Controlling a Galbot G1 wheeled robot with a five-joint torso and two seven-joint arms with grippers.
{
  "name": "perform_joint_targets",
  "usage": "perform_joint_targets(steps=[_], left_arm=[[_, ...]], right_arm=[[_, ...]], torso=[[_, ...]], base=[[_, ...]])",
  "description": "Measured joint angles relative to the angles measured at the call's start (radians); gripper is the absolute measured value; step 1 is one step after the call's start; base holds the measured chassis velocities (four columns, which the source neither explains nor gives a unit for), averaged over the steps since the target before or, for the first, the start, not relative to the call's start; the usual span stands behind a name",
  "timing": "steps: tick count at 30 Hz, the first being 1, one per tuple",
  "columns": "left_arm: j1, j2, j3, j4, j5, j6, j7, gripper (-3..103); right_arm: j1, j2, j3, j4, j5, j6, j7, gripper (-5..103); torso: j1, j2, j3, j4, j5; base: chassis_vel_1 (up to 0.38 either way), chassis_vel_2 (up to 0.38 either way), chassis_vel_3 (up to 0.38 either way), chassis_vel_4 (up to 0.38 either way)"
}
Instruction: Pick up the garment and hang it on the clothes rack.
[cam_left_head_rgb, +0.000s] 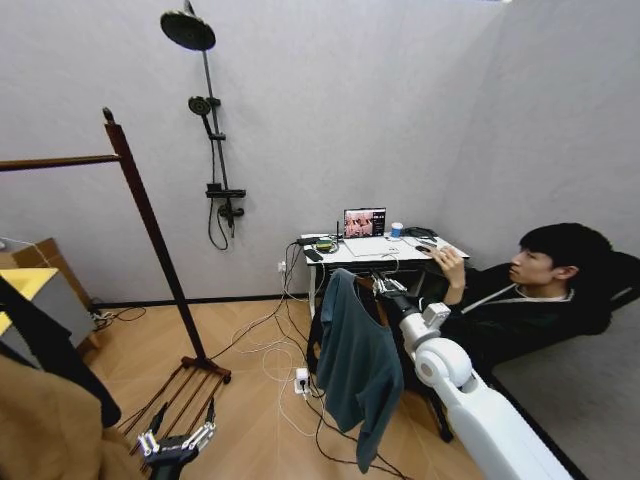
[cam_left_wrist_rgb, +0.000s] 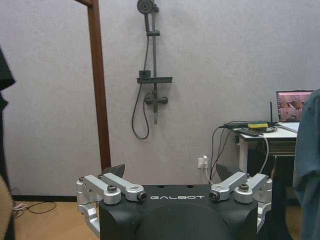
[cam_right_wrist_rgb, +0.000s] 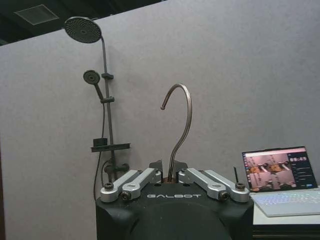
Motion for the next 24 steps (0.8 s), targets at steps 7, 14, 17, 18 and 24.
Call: perform_joint_targets(steps=[7,14,17,18,24], left_arm=[[0.000,0.000,0.000,0.000,0.000,0.000,0.000,100],[0.000,0.000,0.000,0.000,0.000,0.000,0.000,100],[0.000,0.000,0.000,0.000,0.000,0.000,0.000,100],[0.000,0.000,0.000,0.000,0.000,0.000,0.000,100],[0.000,0.000,0.000,0.000,0.000,0.000,0.000,100]], right_arm=[[0.025,-0.001,-0.013,-0.002,0.013,0.004,-0.012,10],[0.043,-0.001,-0.020,0.005,0.033,0.006,-0.012,10],[0.021,0.000,-0.009,0.013,0.039,0.008,-0.017,10],[0.021,0.000,-0.009,0.013,0.039,0.008,-0.017,10],[-0.011,-0.009,0.023,0.027,0.050,0.012,-0.049,10]], torso=[[0.000,0.000,0.000,0.0000,-0.0002],[0.000,0.000,0.000,0.0003,-0.0002],[0.000,0.000,0.000,0.0001,-0.0001],[0.000,0.000,0.000,0.0001,-0.0001],[0.000,0.000,0.000,0.0000,-0.0002]], base=[[0.090,0.088,0.098,0.094],[0.111,0.125,0.124,0.123],[0.128,0.134,0.124,0.126],[0.144,0.132,0.122,0.129],[0.128,0.126,0.124,0.117]])
